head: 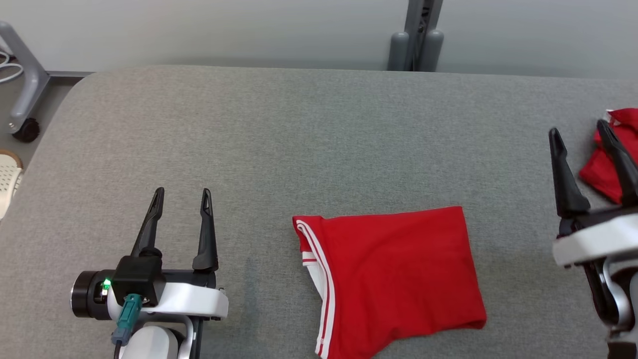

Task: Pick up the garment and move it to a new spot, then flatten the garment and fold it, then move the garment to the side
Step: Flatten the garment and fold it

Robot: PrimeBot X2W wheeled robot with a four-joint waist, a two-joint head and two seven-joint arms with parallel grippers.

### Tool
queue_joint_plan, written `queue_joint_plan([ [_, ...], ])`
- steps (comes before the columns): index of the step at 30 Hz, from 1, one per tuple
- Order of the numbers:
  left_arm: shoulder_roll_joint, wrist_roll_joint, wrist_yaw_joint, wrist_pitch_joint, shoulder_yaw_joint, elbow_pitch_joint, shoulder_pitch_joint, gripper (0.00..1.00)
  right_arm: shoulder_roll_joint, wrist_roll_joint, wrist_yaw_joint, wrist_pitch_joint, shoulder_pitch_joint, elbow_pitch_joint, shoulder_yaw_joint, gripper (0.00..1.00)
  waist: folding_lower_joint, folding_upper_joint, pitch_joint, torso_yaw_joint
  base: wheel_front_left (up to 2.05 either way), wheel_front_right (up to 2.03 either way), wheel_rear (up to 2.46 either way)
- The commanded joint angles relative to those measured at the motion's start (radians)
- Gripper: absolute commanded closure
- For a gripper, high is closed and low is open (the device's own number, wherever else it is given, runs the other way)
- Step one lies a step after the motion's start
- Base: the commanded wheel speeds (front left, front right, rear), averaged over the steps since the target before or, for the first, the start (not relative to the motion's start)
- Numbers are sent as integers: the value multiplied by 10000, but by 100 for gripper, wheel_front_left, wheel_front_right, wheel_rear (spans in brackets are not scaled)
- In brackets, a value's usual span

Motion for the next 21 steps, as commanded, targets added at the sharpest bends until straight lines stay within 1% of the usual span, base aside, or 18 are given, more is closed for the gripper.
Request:
queue_joint_plan([
  [1, 35, 9, -51, -36, 52, -27, -96, 0, -12, -211, 4, -336, 248, 44, -103, 0, 0, 0, 54, -96, 0, 0, 0],
  [3, 35, 12, -116, -36, 84, 46, -53, 0, 284, -377, 3, -889, 709, 288, -353, 0, 0, 0, 73, -170, 0, 0, 0],
  [4, 35, -24, -166, -36, 86, 145, 35, 0, 479, -649, 3, -1317, 1095, 558, -560, 0, 0, 0, 84, -225, 0, 0, 0],
  [7, 38, -39, -201, -36, 62, 367, 150, 0, 864, -855, 3, -1691, 1626, 1091, -714, 0, 0, 0, 84, -299, 0, 0, 0],
  [13, 38, 46, -165, -36, 125, 553, 335, 0, 1201, -1086, 1, -2051, 1816, 1626, -845, 0, 0, 0, 55, -493, 0, 0, 0],
  [21, 35, 88, -210, -36, 40, 551, 305, 0, 1220, -1257, 1, -2134, 1570, 1734, -836, 0, 0, 0, 12, -507, 0, 0, 0],
])
